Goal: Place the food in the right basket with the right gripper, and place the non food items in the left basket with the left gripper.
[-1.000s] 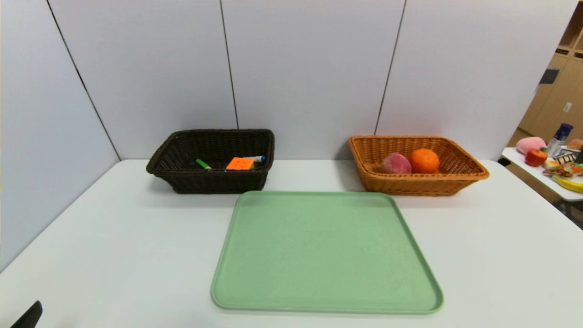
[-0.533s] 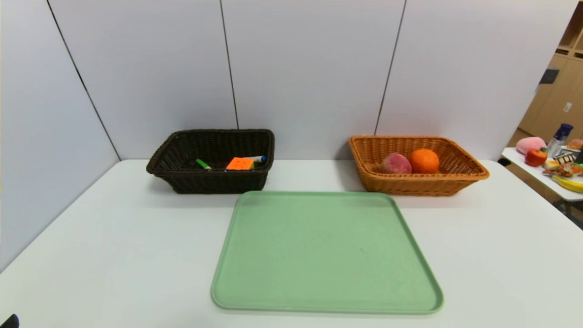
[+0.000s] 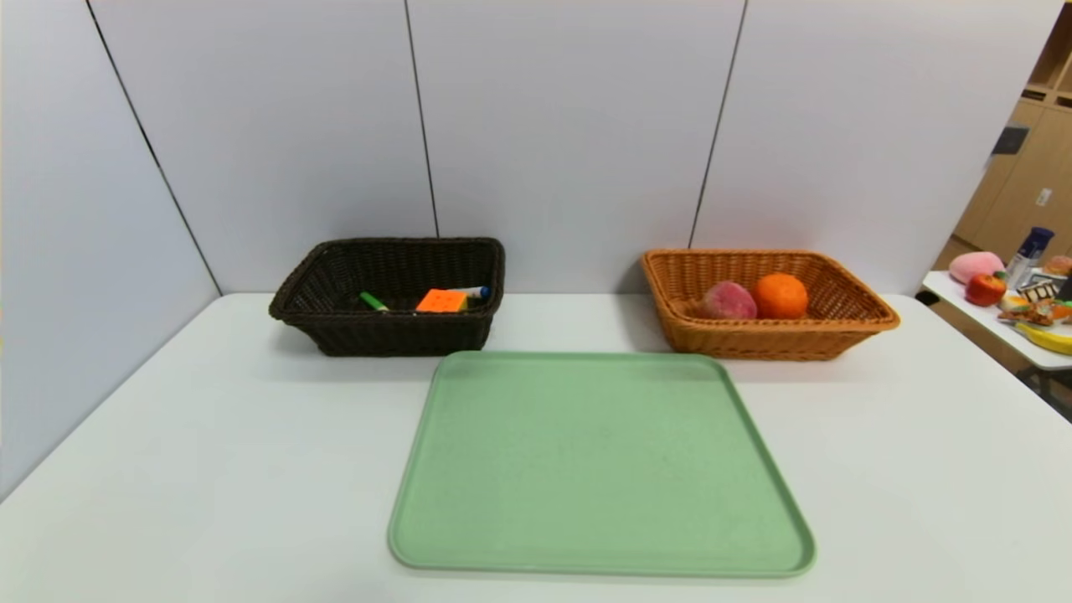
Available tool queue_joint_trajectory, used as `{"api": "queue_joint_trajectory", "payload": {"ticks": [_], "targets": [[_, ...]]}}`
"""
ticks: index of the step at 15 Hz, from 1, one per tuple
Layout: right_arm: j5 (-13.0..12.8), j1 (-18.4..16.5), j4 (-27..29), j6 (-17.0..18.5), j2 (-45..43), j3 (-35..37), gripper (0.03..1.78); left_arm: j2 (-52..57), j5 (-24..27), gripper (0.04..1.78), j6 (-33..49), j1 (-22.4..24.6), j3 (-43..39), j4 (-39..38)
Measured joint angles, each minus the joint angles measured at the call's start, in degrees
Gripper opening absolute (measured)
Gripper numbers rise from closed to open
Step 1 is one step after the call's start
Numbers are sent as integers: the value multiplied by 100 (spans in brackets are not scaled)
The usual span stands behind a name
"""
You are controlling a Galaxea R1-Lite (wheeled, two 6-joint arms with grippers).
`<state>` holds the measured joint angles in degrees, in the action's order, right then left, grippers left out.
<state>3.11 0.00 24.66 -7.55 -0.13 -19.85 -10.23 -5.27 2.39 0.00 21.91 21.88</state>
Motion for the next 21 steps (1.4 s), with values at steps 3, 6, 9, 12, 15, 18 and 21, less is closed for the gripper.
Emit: {"api": "queue_joint_trajectory", "payload": {"ticks": [3, 6, 9, 12, 15, 18, 21], "targets": [[-66, 0, -35, 13, 0, 180, 169, 386, 336, 169, -44, 27, -505, -290], [-217, 0, -72, -9, 0, 419, 169, 784, 551, 169, -154, 16, -1089, -551], [-321, 0, -623, -24, 0, 858, 169, 963, 557, 169, -335, 10, -1495, -1012], [-388, 0, -1668, -80, 0, 1414, 169, 1013, 545, 169, -577, 7, -1673, -1047], [-210, 0, -2078, 2, 0, 1794, 169, 1023, 636, 169, -965, 7, -1751, -1106], [-210, 0, -2403, 560, 2, 1955, 169, 1023, 785, 169, -883, 7, -1762, -1081], [-316, 0, -2406, 781, 4, 1977, 170, 1025, 617, 169, -395, 7, -1764, -1084]]}}
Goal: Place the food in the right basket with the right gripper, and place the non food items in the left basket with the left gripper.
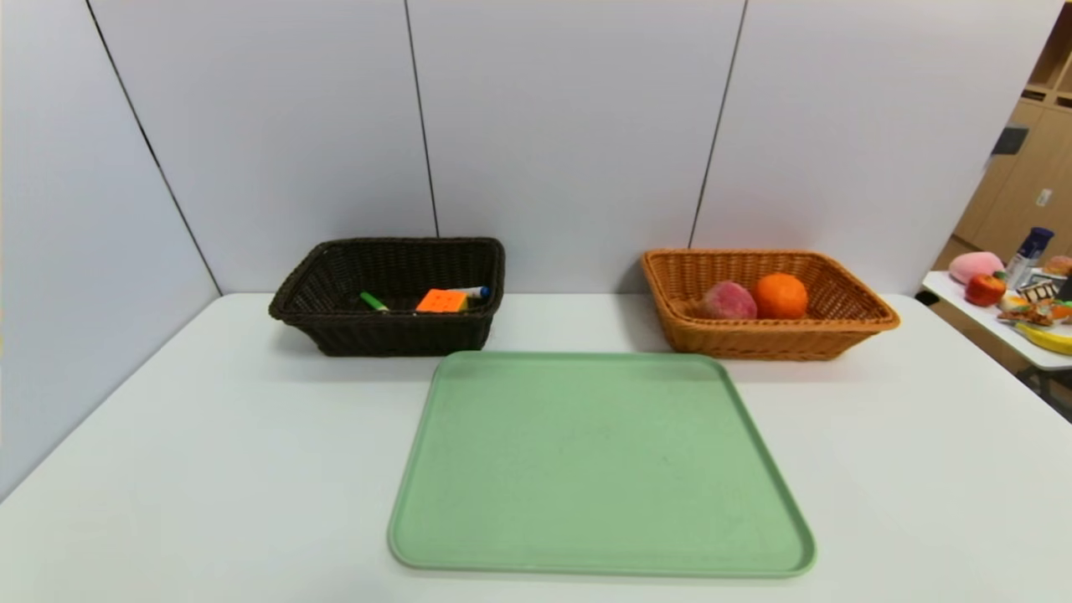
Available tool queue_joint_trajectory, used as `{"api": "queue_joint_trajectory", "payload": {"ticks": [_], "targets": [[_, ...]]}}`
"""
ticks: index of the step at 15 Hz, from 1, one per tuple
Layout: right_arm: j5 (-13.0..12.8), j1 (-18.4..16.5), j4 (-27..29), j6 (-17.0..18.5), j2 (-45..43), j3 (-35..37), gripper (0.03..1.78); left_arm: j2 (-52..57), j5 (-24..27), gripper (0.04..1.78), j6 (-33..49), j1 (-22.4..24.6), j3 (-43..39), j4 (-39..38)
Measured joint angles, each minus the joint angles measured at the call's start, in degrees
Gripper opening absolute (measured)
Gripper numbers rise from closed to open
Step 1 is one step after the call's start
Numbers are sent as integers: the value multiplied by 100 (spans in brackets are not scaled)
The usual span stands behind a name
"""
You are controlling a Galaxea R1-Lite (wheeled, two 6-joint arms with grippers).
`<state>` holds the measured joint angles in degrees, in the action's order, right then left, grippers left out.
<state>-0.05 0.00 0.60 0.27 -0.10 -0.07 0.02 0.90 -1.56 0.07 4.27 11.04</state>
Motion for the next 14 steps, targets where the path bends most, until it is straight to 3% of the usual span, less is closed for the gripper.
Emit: {"api": "queue_joint_trajectory", "payload": {"ticks": [14], "targets": [[-5, 0, -9, 17, 0, 7, 170, -2, -123, 169, 189, 2, 5, -5]]}}
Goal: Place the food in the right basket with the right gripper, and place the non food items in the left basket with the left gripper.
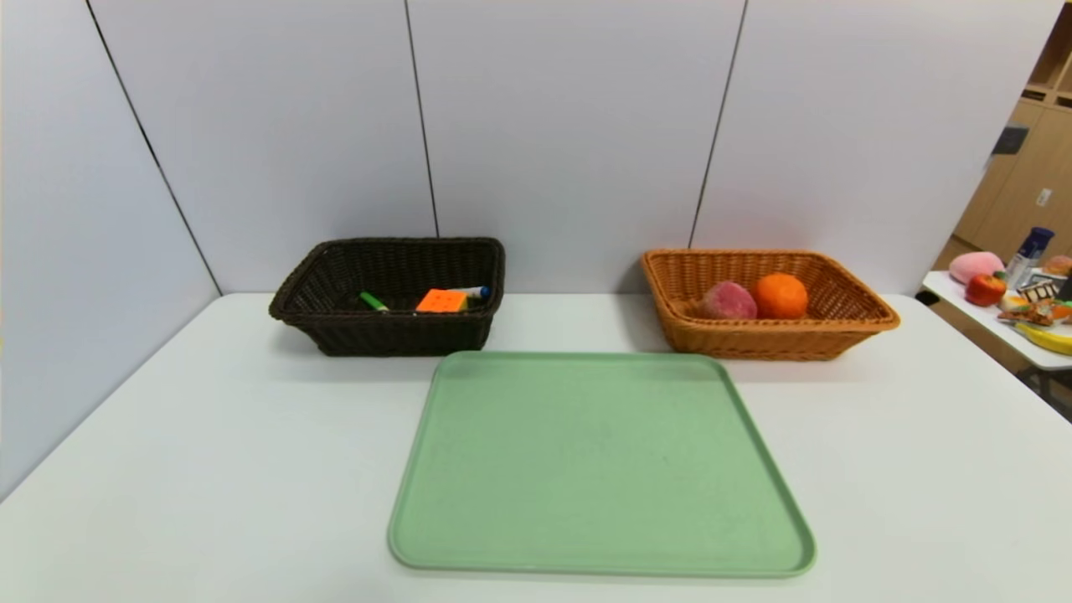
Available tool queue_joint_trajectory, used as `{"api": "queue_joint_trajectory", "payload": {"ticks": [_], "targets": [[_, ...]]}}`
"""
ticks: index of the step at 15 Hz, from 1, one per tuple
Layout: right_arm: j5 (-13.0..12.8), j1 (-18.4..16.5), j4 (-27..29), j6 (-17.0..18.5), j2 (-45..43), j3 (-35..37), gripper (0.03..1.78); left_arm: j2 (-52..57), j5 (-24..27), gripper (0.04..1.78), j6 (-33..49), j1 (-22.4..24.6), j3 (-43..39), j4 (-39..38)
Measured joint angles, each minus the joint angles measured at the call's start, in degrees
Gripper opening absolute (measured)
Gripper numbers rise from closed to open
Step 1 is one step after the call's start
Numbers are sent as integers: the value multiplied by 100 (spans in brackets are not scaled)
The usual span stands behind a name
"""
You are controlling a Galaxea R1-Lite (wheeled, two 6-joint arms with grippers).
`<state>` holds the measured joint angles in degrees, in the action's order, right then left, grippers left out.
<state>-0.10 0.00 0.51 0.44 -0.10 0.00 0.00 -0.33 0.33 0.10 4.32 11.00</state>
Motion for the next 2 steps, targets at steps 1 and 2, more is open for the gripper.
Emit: {"api": "queue_joint_trajectory", "payload": {"ticks": [1, 2], "targets": [[0, 0, 1, 0, 0, 0, 170, 0, 0, 169, -6, 0, 0, 2], [0, 0, 1, 0, 0, 0, 170, 0, 4, 169, -9, 0, 0, 0]]}}
